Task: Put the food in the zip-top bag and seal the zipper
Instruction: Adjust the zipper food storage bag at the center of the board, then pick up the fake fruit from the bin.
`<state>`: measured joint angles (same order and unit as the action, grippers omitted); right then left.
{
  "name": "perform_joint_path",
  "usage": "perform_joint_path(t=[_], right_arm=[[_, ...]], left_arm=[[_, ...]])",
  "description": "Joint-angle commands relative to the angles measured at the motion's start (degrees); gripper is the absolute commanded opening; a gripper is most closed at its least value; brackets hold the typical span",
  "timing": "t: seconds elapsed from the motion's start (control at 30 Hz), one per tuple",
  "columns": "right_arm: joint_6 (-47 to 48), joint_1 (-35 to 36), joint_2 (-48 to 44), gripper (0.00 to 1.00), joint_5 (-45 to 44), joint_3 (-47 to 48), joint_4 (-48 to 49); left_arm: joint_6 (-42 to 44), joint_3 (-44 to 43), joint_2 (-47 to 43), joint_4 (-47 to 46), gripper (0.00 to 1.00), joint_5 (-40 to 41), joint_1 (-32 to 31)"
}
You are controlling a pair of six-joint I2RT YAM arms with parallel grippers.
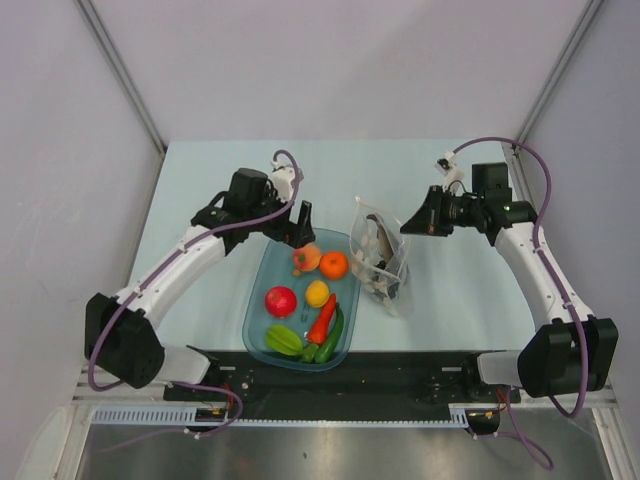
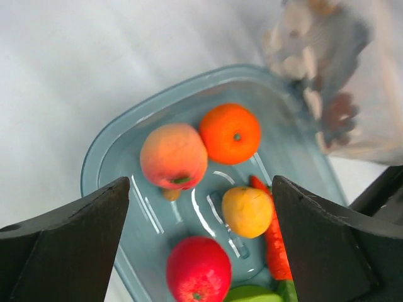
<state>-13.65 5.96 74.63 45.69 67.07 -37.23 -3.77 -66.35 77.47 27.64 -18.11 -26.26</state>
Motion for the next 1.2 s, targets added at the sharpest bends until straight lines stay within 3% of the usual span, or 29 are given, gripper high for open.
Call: perform_joint_path(t=[0.0,0.1,0.17,0.2,0.3,0.73,0.83,0.87,0.97,1.03,1.17], right_arm=[[1.4,-0.5,-0.9,0.00,0.4,0.1,0.8],[2.3,-0.9,-1.2,0.00,0.4,0.6,-0.1],[2.4,-1.1,-1.2,0.00,0.4,0.5,-0.5],[2.4,-1.2,-1.2,0.00,0.5,0.4,-0.5],[1.8,-1.2,-1.3,0.00,1.0,0.1,0.0],[-0.1,-0.9,0.1,0.00,3.2,0.4,1.3],[-0.2,-0.9,0.3,0.00,3.3,0.8,1.3],[-0.2,-0.9,0.4,0.00,3.4,0.8,1.1],[-0.1,-0.9,0.7,0.00,3.2,1.0,0.9],[0.0,-0.9,0.9,0.00,3.2,1.3,0.8],[0.4,-0.9,1.4,0.00,3.4,2.5,0.6]], left_arm=[[5.7,0.9,5.0,6.0,0.96,1.9,0.3],[18.3,-1.2,5.7,16.1,0.85,-5.7,0.3],[28.8,-0.3,3.7,20.4,0.87,-9.5,0.4],[35.7,0.0,1.7,24.5,0.94,-10.5,0.4],[45.0,1.1,0.1,30.2,1.00,-11.1,-0.5],[48.4,14.8,0.3,14.6,0.99,2.8,-8.5],[48.3,15.9,1.6,12.8,0.85,4.4,-9.0],[47.4,15.2,2.2,12.7,0.70,4.7,-9.0],[45.1,10.2,1.9,15.8,0.51,1.7,-8.9],[43.6,6.8,-0.6,17.3,0.48,-1.4,-8.9],[32.9,-8.0,-2.8,15.5,0.37,-10.8,-9.0]])
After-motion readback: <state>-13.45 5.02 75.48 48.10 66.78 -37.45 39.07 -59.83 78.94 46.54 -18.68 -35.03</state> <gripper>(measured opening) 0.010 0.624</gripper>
